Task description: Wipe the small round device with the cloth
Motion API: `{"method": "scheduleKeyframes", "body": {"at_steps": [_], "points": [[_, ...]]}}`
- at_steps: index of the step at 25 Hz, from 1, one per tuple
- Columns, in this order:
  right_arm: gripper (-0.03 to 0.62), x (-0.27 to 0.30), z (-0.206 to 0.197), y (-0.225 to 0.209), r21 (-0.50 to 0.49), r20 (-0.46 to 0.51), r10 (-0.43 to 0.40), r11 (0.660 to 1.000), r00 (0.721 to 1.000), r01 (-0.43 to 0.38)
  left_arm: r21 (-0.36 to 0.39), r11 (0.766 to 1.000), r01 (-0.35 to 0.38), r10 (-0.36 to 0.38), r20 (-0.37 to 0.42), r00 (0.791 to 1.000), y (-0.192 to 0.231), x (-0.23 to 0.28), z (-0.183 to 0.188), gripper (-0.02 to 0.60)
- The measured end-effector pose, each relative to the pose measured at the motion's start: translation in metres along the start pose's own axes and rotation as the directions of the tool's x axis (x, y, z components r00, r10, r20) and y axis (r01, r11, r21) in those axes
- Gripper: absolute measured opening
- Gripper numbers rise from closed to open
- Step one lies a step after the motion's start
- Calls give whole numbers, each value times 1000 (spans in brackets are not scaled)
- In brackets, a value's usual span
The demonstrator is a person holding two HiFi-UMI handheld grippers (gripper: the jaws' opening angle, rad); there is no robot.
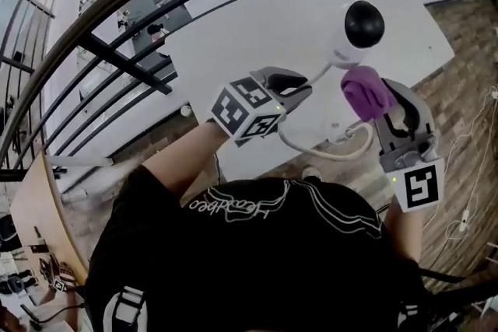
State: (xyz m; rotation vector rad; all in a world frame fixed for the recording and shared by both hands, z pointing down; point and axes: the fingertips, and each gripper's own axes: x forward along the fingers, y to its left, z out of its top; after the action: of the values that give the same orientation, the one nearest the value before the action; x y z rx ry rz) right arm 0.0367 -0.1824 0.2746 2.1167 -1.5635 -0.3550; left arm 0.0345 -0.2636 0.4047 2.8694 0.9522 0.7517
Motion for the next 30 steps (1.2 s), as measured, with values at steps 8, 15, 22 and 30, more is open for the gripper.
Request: {"method": "scheduleKeyframes", "body": {"at_steps": [8,15,22,30], "points": [[67,-71,61,-15,-74,38,-305,949,951,307,6,998,55,-55,40,998,-54,25,15,58],[67,-62,115,-22,-186,84,-417,886,905,425,13,996,89,-89,51,995,-60,26,20,58],[66,-42,139,-25,-313,73,-456,834,887,455,-2,991,132,-132,79,988,-64,27,22,58],[66,-5,127,-17,-352,-5,-447,838,895,416,-11,980,198,-195,117,974,-64,25,22,64]]}}
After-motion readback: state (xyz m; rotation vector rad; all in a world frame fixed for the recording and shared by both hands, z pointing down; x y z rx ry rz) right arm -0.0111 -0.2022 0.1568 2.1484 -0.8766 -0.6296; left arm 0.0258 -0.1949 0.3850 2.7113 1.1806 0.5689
